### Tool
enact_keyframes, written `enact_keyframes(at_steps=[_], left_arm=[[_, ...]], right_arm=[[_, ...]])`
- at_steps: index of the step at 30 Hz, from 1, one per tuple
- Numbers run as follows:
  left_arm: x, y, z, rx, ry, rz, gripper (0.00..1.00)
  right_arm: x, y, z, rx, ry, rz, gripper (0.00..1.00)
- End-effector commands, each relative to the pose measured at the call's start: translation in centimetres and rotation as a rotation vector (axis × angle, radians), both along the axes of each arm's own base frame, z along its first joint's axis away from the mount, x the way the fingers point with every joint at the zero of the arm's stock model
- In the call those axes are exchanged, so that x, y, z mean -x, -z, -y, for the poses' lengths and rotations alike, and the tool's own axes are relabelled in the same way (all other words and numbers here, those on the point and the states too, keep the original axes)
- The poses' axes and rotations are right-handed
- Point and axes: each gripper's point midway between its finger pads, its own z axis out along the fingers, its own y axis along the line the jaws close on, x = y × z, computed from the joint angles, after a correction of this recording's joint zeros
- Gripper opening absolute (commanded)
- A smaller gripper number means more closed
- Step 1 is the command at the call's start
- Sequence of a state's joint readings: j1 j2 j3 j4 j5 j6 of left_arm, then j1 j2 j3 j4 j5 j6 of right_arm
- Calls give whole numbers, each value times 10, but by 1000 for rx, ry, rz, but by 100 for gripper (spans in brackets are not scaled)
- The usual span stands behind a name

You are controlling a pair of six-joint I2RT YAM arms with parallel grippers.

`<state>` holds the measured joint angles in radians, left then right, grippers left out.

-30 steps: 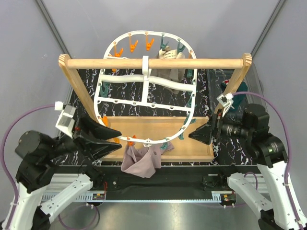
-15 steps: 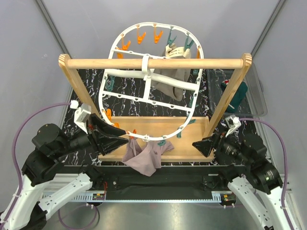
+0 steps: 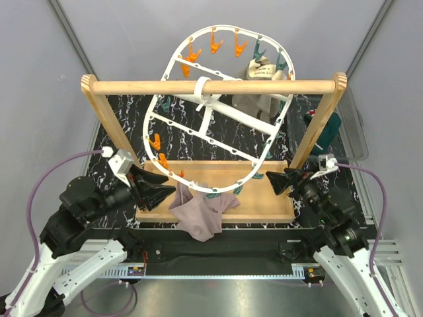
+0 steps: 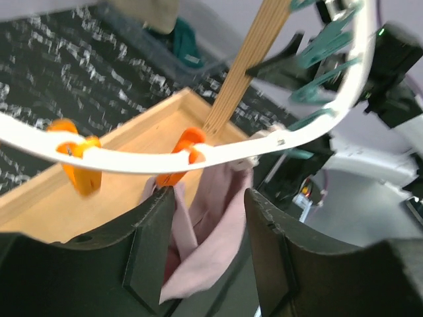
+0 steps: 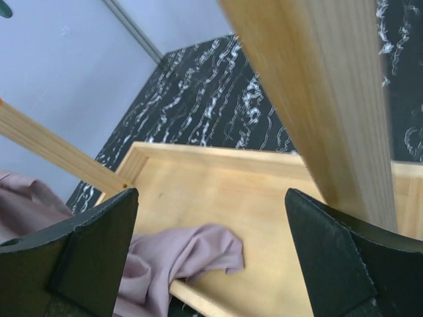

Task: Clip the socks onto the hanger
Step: Open the clamp at the hanger.

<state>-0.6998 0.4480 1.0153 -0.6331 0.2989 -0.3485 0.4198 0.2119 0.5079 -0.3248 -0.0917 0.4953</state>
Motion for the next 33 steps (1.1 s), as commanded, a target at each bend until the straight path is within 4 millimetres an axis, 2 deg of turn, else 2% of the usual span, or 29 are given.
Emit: enact_keyframes(at_steps=[1, 3, 5, 8, 9, 12, 16, 19, 23, 24, 27, 29, 33], left_arm=[[-9, 0, -3, 4, -32, 105, 52], [-5, -4, -4, 35, -27, 132, 53], [5, -11, -2, 65, 21, 151, 54], [29, -30, 0, 157, 111, 159, 56], [42, -43, 2, 209, 173, 158, 56], [66, -57, 4, 273, 274, 132, 56], [76, -63, 1, 295, 304, 98, 56], [85, -66, -3, 319, 326, 99, 58], [103, -76, -5, 346, 403, 111, 62], [112, -76, -3, 351, 458, 85, 62], [129, -82, 2, 384, 594, 32, 62], [137, -90, 4, 422, 661, 1, 61], [138, -96, 6, 411, 689, -1, 61]], right_arm=[[-31, -40, 1, -8, 70, 263, 100], [-41, -36, -4, 25, 61, 293, 100], [-45, -43, -17, 46, -1, 339, 100], [-34, -59, -40, 47, -138, 357, 100], [-25, -63, -48, 39, -204, 369, 99], [-1, -77, -58, 40, -305, 396, 98], [34, -100, -64, 70, -441, 448, 94], [54, -110, -67, 128, -535, 485, 95], [68, -120, -69, 171, -599, 562, 97], [78, -121, -74, 167, -663, 602, 97], [87, -122, -82, 173, -755, 637, 87], [92, -119, -86, 170, -811, 641, 86], [93, -119, -92, 145, -869, 627, 85]])
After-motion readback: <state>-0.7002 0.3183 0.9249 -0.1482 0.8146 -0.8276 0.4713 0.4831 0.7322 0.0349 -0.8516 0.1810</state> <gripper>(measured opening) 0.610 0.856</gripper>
